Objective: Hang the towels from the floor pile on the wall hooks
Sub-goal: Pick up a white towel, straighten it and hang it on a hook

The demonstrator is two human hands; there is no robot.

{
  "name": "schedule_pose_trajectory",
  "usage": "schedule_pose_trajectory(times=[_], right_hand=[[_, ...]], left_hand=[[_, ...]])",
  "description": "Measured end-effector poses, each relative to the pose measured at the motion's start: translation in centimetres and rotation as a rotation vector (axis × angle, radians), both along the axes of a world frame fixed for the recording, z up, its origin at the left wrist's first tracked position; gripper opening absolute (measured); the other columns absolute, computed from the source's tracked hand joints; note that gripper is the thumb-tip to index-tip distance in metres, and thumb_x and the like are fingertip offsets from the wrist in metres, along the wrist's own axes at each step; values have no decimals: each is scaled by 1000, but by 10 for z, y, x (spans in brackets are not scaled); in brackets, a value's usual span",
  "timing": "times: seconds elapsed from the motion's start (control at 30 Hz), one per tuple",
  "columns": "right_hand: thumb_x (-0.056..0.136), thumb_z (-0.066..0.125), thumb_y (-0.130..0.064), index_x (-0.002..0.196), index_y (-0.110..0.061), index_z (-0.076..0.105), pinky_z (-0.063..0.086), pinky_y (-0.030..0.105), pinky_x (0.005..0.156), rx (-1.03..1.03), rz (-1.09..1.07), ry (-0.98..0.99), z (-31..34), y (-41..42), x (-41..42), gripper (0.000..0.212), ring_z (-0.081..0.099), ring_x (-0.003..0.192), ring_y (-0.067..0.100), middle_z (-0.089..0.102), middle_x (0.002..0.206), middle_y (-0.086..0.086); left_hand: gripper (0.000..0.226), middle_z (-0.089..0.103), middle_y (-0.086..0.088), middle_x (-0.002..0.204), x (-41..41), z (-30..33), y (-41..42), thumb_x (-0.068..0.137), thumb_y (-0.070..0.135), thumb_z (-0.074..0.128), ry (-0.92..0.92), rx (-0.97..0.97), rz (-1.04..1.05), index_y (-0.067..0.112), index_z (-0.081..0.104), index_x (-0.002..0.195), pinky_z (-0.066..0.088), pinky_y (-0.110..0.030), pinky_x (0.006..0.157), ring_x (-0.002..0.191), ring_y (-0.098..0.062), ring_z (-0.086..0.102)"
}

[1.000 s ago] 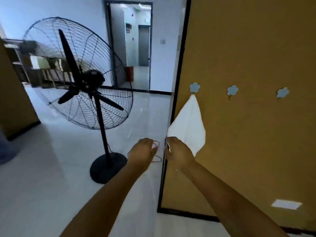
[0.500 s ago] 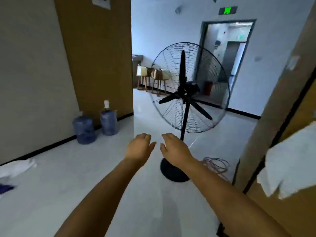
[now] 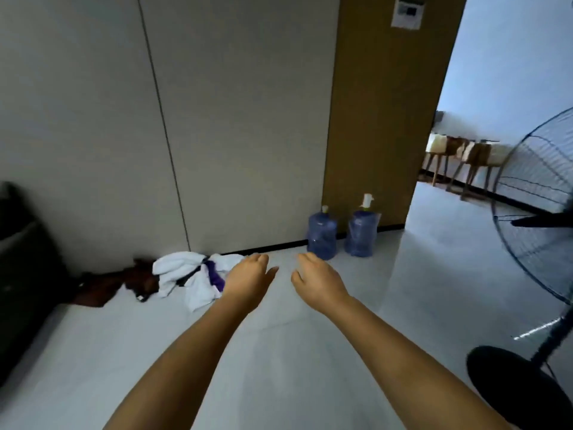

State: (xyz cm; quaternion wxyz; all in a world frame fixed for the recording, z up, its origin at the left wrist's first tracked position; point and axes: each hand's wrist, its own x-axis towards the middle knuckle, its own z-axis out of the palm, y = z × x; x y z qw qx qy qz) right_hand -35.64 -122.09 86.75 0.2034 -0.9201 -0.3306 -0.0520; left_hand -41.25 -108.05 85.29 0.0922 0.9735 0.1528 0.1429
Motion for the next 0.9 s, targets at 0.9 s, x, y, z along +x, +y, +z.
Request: schedule_pose_trajectory(times=[0.9], right_hand=[[97, 37, -22, 124, -10, 48, 40, 33, 85, -160, 508, -54, -44, 490, 152, 32, 50, 112, 24, 53, 123, 6]], left_hand=[[38, 57, -4, 109, 85, -50, 444, 99, 43, 35, 99, 10, 404, 11, 55, 106, 34, -27, 68, 100, -21, 52]])
